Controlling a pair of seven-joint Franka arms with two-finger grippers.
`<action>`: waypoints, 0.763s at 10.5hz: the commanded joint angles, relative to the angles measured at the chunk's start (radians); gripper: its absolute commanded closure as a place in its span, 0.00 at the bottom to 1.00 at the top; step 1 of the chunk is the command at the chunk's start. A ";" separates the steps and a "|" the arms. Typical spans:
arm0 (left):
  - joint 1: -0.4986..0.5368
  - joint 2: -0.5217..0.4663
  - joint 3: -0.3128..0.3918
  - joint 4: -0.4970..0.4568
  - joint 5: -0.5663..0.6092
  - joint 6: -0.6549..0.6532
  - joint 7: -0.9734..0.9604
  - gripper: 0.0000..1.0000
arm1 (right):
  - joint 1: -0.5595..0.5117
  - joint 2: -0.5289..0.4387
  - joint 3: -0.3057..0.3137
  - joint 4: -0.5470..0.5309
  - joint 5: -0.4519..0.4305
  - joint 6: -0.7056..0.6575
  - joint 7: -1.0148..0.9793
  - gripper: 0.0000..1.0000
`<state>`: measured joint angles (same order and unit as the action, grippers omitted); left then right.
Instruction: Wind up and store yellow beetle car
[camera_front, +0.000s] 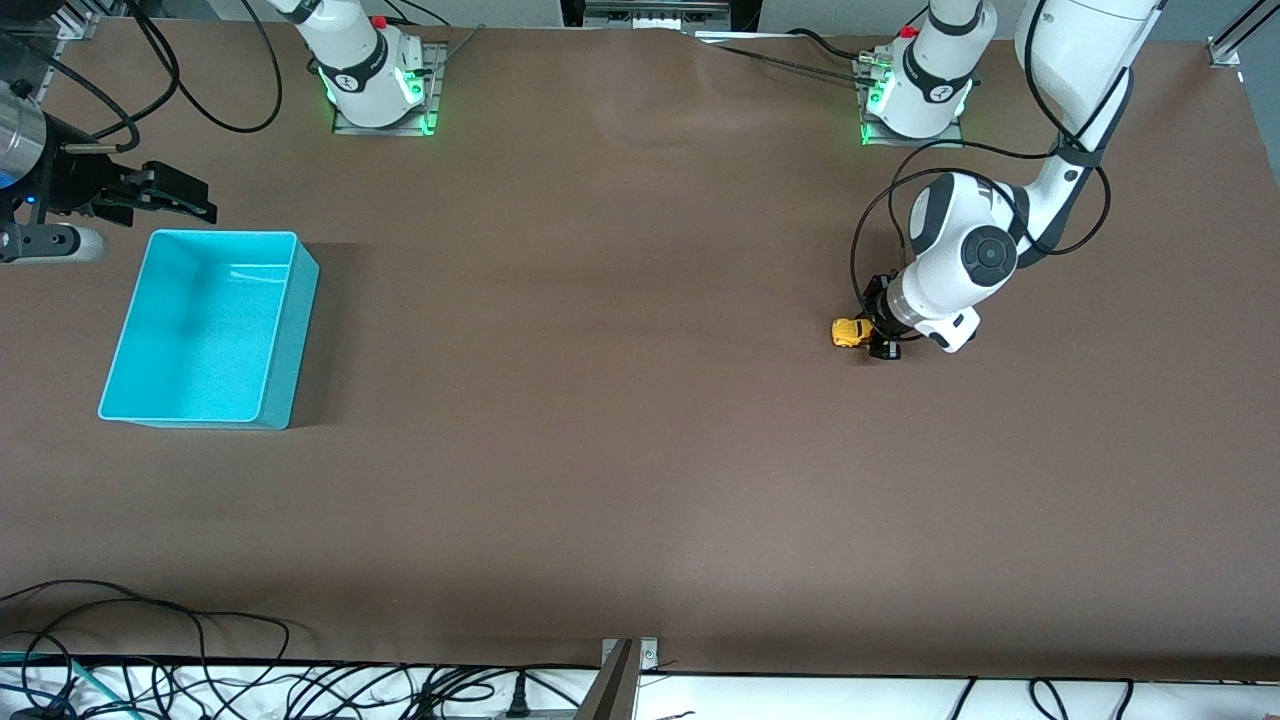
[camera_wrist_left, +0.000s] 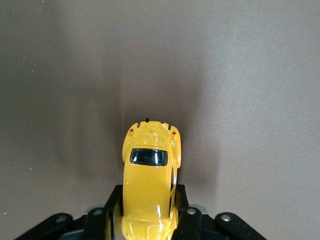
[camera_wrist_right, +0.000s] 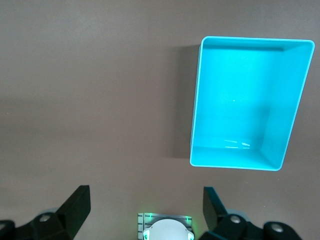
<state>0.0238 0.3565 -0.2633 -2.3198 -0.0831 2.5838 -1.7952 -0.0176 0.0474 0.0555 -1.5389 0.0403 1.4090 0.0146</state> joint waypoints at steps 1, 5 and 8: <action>0.034 0.028 0.010 0.020 0.068 -0.014 0.004 1.00 | 0.004 -0.003 -0.005 -0.003 -0.004 0.008 -0.016 0.00; 0.125 0.045 0.009 0.028 0.176 -0.014 0.007 1.00 | 0.004 -0.003 -0.005 -0.003 -0.004 0.007 -0.016 0.00; 0.180 0.088 0.009 0.060 0.252 -0.014 0.007 1.00 | 0.004 -0.001 -0.005 -0.003 -0.004 0.007 -0.016 0.00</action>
<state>0.1683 0.3571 -0.2599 -2.3131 0.1063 2.5481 -1.7930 -0.0176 0.0475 0.0553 -1.5389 0.0403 1.4091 0.0145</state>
